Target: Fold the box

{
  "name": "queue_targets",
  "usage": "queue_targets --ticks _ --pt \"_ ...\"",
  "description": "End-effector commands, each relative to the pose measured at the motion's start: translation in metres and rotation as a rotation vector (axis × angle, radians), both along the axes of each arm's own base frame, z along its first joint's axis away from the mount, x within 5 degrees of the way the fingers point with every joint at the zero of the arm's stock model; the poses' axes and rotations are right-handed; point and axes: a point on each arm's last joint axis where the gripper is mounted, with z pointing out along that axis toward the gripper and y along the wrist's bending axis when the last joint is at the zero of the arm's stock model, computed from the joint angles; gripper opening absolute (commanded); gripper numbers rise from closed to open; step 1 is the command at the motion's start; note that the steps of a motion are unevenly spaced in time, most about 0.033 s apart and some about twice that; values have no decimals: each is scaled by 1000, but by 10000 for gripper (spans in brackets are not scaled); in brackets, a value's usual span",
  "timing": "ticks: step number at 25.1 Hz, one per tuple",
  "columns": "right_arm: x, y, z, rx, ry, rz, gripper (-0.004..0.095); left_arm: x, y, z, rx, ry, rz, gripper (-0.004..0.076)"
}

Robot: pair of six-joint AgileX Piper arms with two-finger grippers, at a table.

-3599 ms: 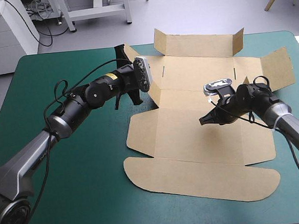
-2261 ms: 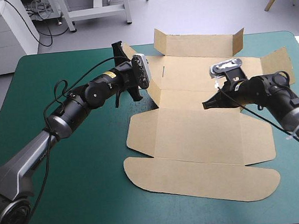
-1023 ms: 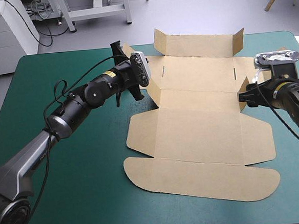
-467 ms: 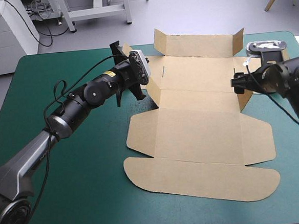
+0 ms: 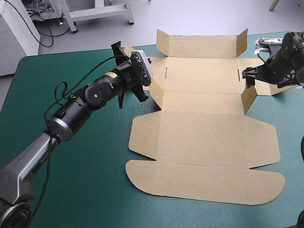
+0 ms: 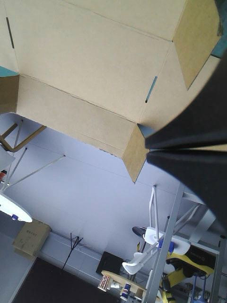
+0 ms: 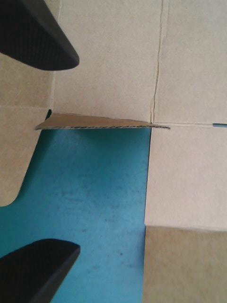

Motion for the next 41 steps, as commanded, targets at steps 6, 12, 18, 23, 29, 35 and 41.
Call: queue_targets --ticks 6,12,18,23,29,35,41 --pt "28 8 -15 113 15 87 846 -8 6 33 -96 -85 37 -10" --pt "32 7 -23 108 31 112 764 -8 6 33 -96 -85 37 -10" --pt "36 5 -35 89 63 116 693 -8 6 33 -97 -84 37 -10" --pt "40 5 -44 95 83 115 661 -8 5 34 -119 -71 40 -10" --pt "40 5 -46 95 87 115 246 -8 5 34 -119 -71 40 -10" --pt "40 5 -46 93 87 117 -18 -8 5 34 -119 -71 40 -10" --pt "40 5 -46 86 86 135 -19 -8 5 34 -119 -71 40 -10"
